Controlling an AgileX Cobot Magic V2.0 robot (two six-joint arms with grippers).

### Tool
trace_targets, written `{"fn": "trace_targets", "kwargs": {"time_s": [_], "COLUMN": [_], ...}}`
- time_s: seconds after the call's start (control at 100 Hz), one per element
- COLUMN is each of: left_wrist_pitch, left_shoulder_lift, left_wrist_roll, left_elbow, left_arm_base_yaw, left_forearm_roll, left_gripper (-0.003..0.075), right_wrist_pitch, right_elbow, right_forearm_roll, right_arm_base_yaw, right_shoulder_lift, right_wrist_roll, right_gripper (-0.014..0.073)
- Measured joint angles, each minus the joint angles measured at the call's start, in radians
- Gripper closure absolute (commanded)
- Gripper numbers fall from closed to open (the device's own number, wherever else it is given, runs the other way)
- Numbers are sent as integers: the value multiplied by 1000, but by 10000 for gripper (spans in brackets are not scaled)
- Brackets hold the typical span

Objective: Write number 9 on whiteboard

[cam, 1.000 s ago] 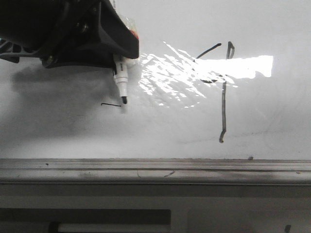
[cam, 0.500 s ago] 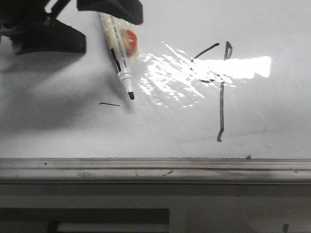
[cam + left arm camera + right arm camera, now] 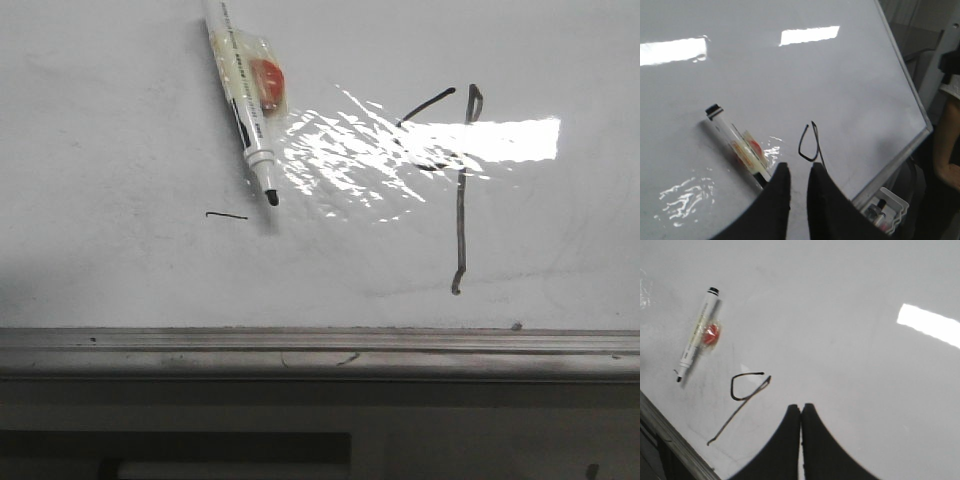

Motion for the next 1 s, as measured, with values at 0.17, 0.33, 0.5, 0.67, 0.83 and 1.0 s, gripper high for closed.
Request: {"fn": "trace_targets", "kwargs": {"time_s": [0.17, 0.33, 0.5, 0.67, 0.83, 1.0], "left_wrist_pitch": [20, 24, 26, 26, 26, 26], "left_shoulder_lift": [-123, -150, -150, -150, -150, -157], "left_wrist_roll": [1, 3, 3, 3, 3, 3], "left_elbow": [96, 130, 137, 137, 138, 171], "left_arm_base_yaw": [0, 0, 0, 0, 0, 0], "left_forearm_roll": [3, -13, -15, -17, -17, -19], "left_gripper": [741, 741, 741, 741, 741, 741], "right_wrist_pitch": [-33, -47, -48, -49, -49, -51], "right_elbow": [103, 122, 122, 122, 122, 122], "right_forearm_roll": [-7, -5, -5, -5, -5, -5], "right_arm_base_yaw": [0, 0, 0, 0, 0, 0], "right_shoulder_lift": [-119, -138, -138, -138, -138, -138], "right_wrist_roll": [6, 6, 6, 8, 8, 8], "right_gripper": [655, 655, 655, 655, 655, 655]}}
